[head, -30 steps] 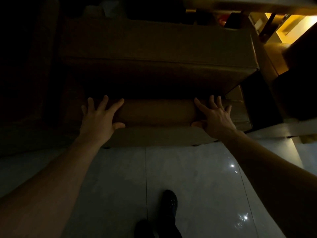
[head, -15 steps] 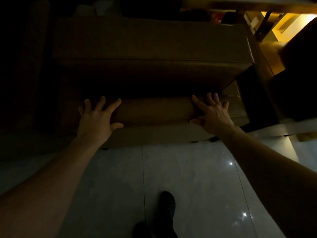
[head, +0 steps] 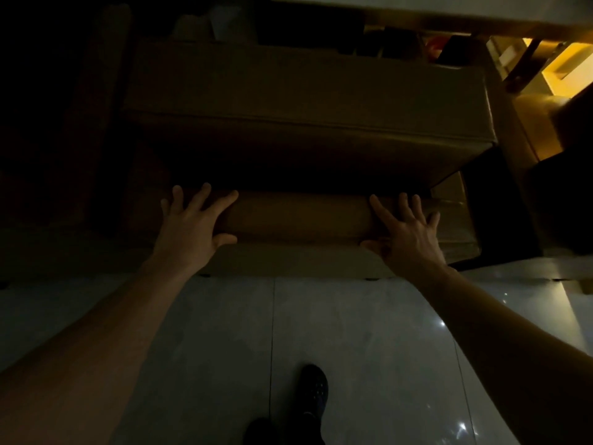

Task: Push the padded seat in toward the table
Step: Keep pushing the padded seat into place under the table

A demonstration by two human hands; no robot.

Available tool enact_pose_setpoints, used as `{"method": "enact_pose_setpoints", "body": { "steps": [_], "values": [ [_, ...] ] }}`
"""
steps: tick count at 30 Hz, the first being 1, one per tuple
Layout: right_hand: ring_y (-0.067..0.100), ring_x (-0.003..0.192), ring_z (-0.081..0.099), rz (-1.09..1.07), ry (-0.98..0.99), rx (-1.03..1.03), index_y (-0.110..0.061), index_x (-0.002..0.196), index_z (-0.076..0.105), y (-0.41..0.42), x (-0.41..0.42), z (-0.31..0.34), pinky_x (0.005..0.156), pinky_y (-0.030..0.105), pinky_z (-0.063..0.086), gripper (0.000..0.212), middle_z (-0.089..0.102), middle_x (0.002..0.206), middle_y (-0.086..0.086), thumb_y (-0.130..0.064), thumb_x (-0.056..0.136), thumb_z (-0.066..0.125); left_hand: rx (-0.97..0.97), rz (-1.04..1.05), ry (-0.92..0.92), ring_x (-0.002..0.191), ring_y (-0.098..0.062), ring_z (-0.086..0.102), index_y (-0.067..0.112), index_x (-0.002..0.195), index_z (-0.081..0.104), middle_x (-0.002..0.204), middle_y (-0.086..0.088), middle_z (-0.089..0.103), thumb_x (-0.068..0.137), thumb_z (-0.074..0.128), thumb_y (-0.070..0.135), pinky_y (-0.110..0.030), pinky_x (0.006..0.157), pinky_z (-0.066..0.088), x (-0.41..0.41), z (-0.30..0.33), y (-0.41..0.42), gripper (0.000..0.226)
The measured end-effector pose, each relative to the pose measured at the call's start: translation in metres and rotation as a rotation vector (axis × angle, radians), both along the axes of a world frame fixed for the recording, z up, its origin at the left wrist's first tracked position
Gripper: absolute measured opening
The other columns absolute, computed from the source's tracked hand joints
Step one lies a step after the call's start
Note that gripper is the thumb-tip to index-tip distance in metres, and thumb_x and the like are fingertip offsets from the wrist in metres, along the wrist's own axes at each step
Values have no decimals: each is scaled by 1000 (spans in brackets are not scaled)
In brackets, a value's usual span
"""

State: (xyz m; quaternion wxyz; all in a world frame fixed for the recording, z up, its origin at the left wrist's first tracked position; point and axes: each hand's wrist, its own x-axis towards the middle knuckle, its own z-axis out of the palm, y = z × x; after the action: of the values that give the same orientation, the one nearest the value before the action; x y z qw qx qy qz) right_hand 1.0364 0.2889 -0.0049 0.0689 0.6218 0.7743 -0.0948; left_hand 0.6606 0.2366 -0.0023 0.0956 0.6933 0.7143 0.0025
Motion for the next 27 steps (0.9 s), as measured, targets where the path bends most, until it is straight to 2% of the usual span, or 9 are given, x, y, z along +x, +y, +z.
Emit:
{"method": "enact_pose_setpoints", "body": {
  "steps": [18,27],
  "values": [
    [44,148,-17,23,45,-57,-47,153,-9,10,7,-4,113,75,0,91,-10,165,18,-68,86,48,12,45,-9,141,-54,10,42,151,22,161,-12,19,81,66,57,-70,112,13,7,2,1,85],
    [43,150,-14,1,-5,-35,-45,154,-9,9,4,0,115,74,3,93,-8,165,18,-67,87,52,-1,27,-3,141,-55,8,42,152,20,162,-11,16,83,64,57,-70,113,11,9,2,2,83]
  ]
}}
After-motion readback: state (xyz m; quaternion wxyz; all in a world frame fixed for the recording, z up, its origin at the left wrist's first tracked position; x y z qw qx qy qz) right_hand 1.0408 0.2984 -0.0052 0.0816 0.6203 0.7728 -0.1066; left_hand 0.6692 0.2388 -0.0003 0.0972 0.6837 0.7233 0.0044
